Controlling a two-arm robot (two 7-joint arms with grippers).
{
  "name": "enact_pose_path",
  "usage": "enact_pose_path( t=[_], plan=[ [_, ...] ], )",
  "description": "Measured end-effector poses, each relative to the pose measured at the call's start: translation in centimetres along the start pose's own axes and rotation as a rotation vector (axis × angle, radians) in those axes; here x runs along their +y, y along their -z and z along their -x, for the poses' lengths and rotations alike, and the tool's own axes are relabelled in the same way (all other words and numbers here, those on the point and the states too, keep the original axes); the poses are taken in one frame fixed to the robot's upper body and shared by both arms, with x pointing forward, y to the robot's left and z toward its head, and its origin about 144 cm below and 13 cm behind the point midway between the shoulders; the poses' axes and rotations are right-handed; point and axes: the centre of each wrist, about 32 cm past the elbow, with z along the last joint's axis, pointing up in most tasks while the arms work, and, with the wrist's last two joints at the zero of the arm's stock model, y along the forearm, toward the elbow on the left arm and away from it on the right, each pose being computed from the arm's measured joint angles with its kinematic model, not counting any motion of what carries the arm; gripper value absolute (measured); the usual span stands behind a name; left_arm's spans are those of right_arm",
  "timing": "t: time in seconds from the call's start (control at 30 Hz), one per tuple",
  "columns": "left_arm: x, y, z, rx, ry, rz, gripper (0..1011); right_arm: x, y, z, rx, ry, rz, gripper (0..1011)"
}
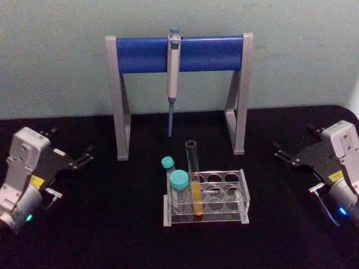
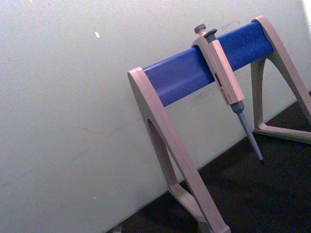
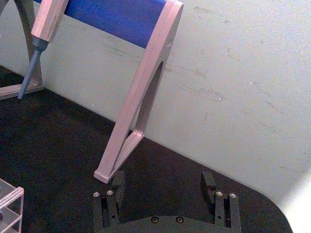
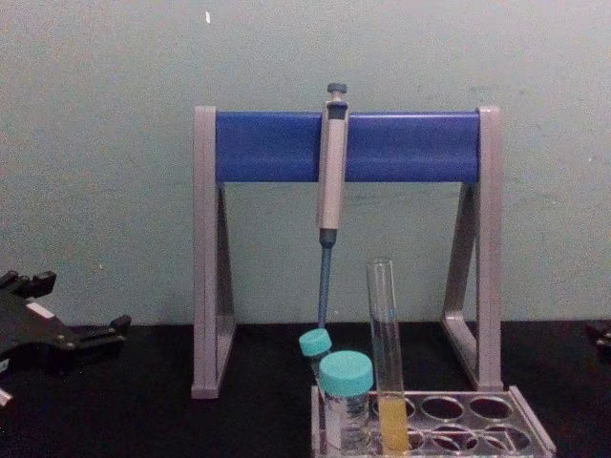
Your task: Pick up the test tube from the test tube rack, shake it, then place it back into the test tube rack.
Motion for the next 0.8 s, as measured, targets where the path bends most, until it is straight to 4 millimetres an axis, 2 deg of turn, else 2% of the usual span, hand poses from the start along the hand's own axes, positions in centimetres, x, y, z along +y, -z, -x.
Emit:
enact_pose_path(
  t=[0.8],
  plan=[
    [0.00, 0.00, 0.00, 0.000, 0.000, 0.000, 1001, 0.00, 0.00, 0.00, 0.000, 0.000, 0.000, 1000]
  ],
)
